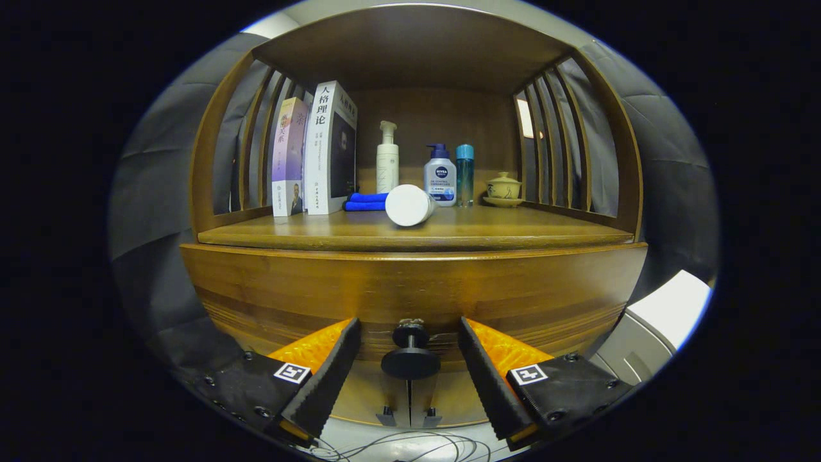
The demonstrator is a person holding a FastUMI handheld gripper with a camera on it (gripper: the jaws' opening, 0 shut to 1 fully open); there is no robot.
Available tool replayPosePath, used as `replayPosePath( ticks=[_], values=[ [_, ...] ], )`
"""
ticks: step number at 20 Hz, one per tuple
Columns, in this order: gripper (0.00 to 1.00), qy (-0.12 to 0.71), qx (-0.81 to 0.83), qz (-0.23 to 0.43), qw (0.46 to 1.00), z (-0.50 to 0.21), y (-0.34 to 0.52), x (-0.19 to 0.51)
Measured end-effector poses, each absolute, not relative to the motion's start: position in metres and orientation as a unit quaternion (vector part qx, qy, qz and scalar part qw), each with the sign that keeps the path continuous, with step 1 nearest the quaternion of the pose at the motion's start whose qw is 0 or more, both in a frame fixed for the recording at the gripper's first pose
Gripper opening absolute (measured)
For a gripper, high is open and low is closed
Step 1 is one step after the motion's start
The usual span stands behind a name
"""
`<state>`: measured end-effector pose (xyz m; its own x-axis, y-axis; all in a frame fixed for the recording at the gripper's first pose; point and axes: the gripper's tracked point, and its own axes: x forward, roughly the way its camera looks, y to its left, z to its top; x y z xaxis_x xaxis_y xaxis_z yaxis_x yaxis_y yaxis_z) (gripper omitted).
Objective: Pull open the drawer, take out the items inside it, and place them on the countertop above the cabinet.
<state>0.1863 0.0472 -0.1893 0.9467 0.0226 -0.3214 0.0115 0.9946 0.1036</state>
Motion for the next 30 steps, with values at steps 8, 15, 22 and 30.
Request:
replayPosePath(
  ticks=[8,15,22,30],
  values=[
    [0.97,0.16,0.055,-0.003,0.986,-0.191,0.045,0.197],
    [0.98,0.155,0.013,-0.002,0.988,-0.18,0.044,0.173],
    [0.98,0.079,-0.006,-0.02,0.997,-0.081,0.038,0.116],
    [0.98,0.053,0.009,-0.024,0.998,-0.008,0.03,0.034]
  ],
)
